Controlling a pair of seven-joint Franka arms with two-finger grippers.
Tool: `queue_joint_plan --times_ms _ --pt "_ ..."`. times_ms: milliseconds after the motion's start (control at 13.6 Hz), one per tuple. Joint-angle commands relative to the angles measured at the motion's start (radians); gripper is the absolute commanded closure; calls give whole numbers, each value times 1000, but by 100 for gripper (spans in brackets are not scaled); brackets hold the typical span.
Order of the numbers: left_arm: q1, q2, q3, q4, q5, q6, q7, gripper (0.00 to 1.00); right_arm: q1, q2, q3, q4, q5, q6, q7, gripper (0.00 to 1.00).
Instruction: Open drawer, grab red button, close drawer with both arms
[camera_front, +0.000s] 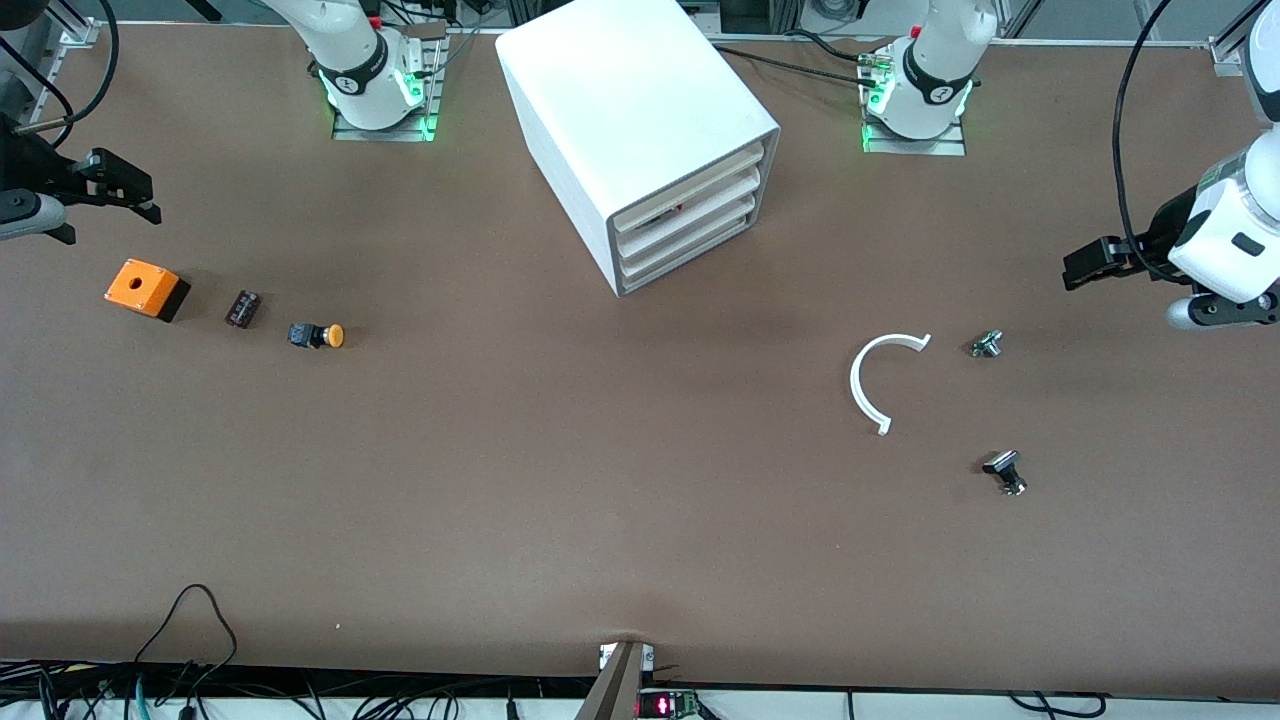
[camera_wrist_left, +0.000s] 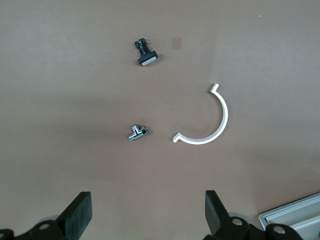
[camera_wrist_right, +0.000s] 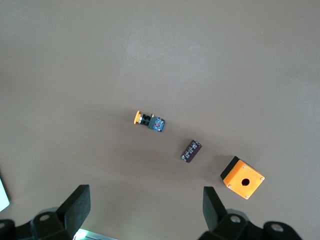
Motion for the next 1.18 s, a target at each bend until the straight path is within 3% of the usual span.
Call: queue_joint_plan --times_ms 0,736,1104 --pt "2 -7 -4 14 18 -10 22 0 -2 4 -2 15 14 -12 5 0" --pt "1 17 -4 21 17 -27 24 0 4 26 1 18 14 -11 13 0" --pt "-7 17 -6 23 6 -27 24 0 15 142 22 78 34 -17 -4 0"
